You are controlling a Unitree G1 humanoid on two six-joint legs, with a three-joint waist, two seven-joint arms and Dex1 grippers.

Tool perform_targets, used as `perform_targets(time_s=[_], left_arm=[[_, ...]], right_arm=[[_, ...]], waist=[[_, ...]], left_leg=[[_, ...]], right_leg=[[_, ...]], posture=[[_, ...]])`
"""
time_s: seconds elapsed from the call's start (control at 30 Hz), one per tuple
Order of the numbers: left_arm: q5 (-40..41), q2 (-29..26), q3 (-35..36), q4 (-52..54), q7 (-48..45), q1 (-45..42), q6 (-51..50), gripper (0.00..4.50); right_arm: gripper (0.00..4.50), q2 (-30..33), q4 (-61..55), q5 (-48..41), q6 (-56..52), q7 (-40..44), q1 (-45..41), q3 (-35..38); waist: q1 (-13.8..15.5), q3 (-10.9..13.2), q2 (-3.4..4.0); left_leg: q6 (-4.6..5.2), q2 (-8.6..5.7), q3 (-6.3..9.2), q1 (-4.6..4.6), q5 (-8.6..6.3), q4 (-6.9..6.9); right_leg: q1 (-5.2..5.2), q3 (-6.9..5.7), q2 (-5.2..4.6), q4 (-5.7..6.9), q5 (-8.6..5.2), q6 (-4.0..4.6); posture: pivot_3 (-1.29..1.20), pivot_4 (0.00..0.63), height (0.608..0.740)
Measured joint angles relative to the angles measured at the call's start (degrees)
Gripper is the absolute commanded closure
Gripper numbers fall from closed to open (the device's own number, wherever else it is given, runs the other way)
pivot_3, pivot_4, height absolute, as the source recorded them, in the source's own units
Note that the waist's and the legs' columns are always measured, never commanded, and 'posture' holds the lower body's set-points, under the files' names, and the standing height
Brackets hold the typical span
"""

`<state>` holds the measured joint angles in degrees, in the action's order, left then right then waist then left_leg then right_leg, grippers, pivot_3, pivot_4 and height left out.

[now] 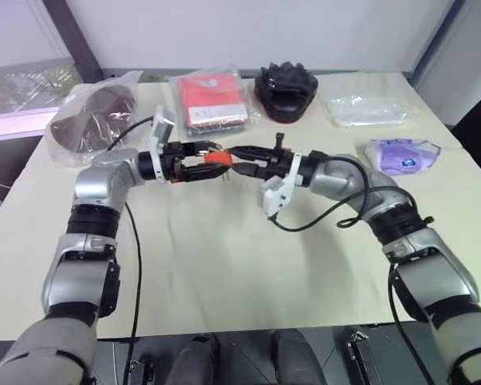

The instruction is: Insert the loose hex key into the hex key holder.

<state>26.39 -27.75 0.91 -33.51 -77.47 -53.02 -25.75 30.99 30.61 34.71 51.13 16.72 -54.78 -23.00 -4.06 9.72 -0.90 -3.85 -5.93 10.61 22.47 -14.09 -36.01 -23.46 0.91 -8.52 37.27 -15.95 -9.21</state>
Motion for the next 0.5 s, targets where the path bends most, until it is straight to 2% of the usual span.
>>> perform_targets(time_s=[0.43,0.5], left_arm=[[0.2,1.8,0.7,-2.4,0.1,-1.8,-0.3,0.00],[0.2,1.8,0.7,-2.5,0.1,-1.9,-0.3,0.42]], right_arm=[[3.55,-1.4,-1.8,-0.6,-3.3,-1.1,1.5,1.1],[3.55,-1.4,-1.8,-0.6,-3.3,-1.1,1.7,1.1]], waist=[[0.0,0.0,0.00],[0.0,0.0,0.00]], left_leg=[[0.00,0.00,0.00,0.00,0.00,-0.01],[0.00,0.00,0.00,0.00,0.00,-0.02]], right_leg=[[0.00,0.00,0.00,0.01,0.00,0.00],[0.00,0.00,0.00,0.01,0.00,0.00]], posture=[[0.00,0.150,0.740],[0.00,0.150,0.740]])
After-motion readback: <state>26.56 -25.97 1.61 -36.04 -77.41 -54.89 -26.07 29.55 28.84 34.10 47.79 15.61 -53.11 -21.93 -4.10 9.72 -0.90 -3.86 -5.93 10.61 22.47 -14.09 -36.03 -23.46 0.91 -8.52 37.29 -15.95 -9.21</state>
